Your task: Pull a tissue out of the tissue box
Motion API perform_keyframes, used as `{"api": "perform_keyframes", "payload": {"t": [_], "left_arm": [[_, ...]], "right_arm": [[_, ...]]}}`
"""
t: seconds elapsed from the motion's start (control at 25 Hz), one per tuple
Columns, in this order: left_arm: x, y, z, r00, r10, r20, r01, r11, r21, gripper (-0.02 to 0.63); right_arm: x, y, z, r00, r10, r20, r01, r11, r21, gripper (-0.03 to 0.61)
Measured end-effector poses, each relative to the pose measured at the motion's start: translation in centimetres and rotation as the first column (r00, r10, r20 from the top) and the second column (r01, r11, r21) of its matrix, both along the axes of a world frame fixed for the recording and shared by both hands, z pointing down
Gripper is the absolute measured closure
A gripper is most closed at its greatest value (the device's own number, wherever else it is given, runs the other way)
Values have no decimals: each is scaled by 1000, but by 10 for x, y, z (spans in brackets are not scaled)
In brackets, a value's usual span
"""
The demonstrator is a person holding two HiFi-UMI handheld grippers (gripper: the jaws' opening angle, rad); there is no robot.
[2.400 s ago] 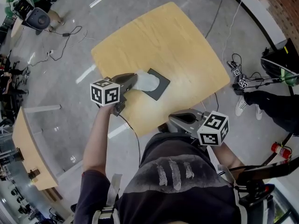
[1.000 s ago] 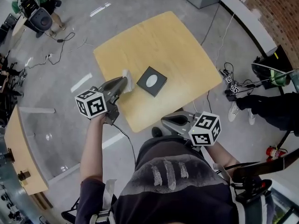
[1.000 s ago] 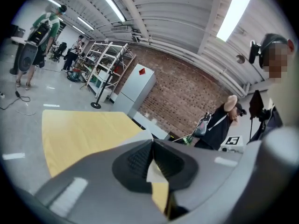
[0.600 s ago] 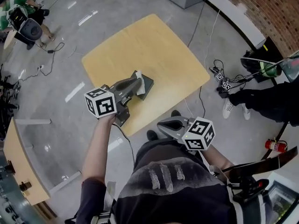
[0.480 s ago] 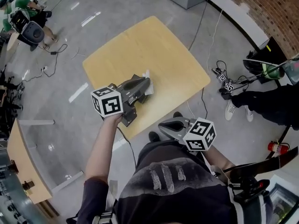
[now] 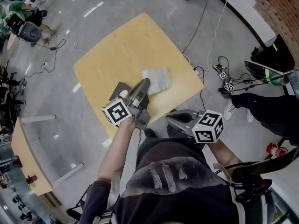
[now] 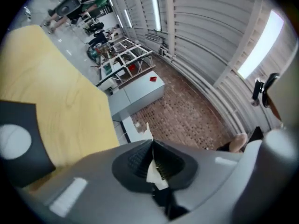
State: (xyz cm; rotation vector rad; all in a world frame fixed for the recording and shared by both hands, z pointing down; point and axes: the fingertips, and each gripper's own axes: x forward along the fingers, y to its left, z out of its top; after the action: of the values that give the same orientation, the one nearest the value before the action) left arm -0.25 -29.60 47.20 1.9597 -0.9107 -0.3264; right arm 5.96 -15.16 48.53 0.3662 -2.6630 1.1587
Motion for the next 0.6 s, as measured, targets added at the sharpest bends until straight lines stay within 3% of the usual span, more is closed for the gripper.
{"api": "perform_keyframes", "payload": {"t": [0.12, 0.28, 0.6], "left_arm": [[-5, 16, 44, 996, -82, 18, 84, 991, -105, 607], [-19, 42, 103, 984, -161, 74, 173, 961, -213, 607], [-47, 62, 156, 941, -239, 240, 302, 913, -274, 607]], "right_arm": [[10, -9, 7, 1000, -23, -15, 23, 1000, -21, 580], [11, -7, 20, 996, -74, -54, 72, 997, -38, 580], [5, -17, 28, 989, -133, -69, 129, 990, -63, 580]]}}
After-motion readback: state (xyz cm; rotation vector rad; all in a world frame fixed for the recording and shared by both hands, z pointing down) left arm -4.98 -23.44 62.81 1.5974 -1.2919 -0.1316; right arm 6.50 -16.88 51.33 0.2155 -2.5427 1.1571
